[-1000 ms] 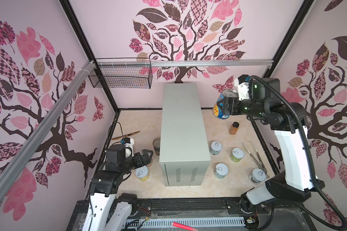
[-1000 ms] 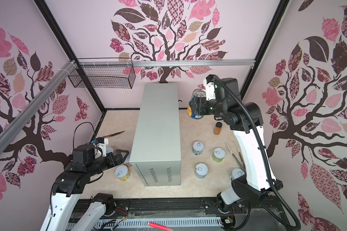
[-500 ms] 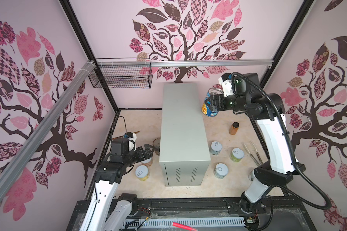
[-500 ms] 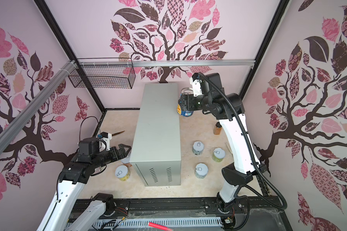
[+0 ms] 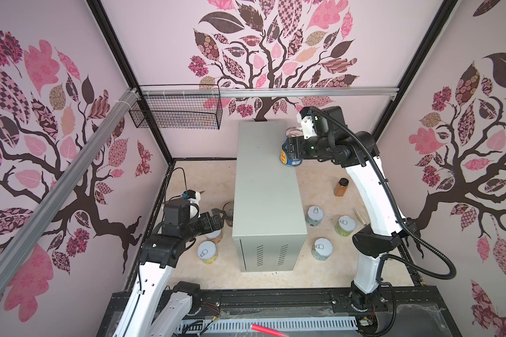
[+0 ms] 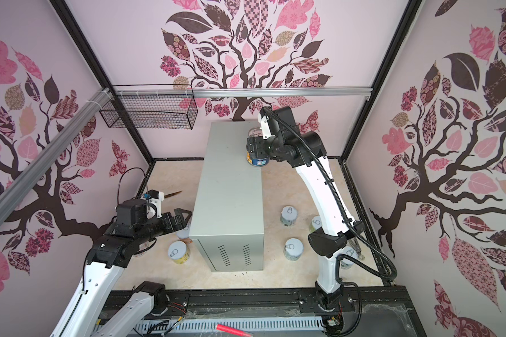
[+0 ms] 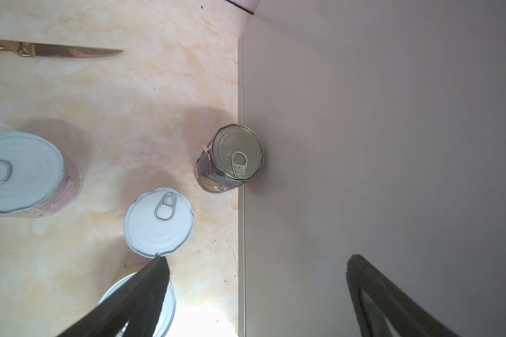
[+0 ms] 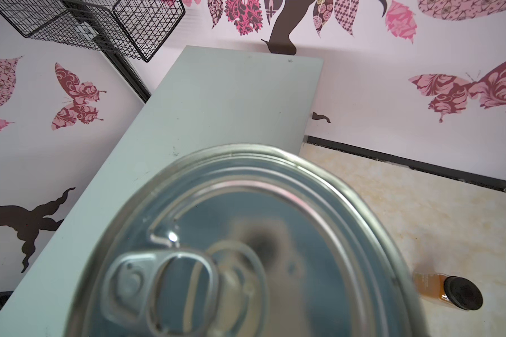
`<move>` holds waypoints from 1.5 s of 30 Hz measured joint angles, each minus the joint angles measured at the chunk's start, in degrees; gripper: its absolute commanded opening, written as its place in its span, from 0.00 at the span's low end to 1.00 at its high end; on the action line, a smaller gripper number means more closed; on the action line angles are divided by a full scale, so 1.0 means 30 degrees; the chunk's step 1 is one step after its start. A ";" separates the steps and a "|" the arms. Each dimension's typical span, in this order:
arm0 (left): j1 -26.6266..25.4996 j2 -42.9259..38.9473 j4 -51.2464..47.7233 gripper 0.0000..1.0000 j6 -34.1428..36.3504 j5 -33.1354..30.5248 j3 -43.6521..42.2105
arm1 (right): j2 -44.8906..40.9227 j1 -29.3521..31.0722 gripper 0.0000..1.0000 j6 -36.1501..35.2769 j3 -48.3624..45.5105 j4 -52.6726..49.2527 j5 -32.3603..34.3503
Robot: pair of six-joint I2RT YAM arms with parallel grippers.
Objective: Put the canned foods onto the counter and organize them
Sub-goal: 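Carry the can with the right gripper over the cabinet top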
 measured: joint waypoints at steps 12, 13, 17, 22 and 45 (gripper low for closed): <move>-0.0554 0.1188 0.0736 0.98 0.0182 -0.1020 -0.0036 | 0.1530 0.0554 0.52 -0.1107 0.0051 0.3133 0.1020; -0.0554 0.1239 0.0750 0.98 0.0197 -0.1020 -0.0036 | 0.1639 0.0554 0.53 -0.1180 0.0058 0.3337 0.1107; -0.0583 0.1362 0.0852 0.98 0.0262 -0.1013 -0.0160 | 0.2186 0.0546 0.57 -0.1523 0.0153 0.4393 0.1457; -0.0590 0.1559 0.0852 0.98 0.0291 -0.1013 -0.0233 | 0.2834 0.0452 0.58 -0.1632 0.0189 0.5865 0.1552; -0.0707 0.2448 0.0845 0.98 0.0350 -0.0933 -0.0233 | 0.4918 -0.0758 0.69 -0.2193 0.0393 1.0601 0.1217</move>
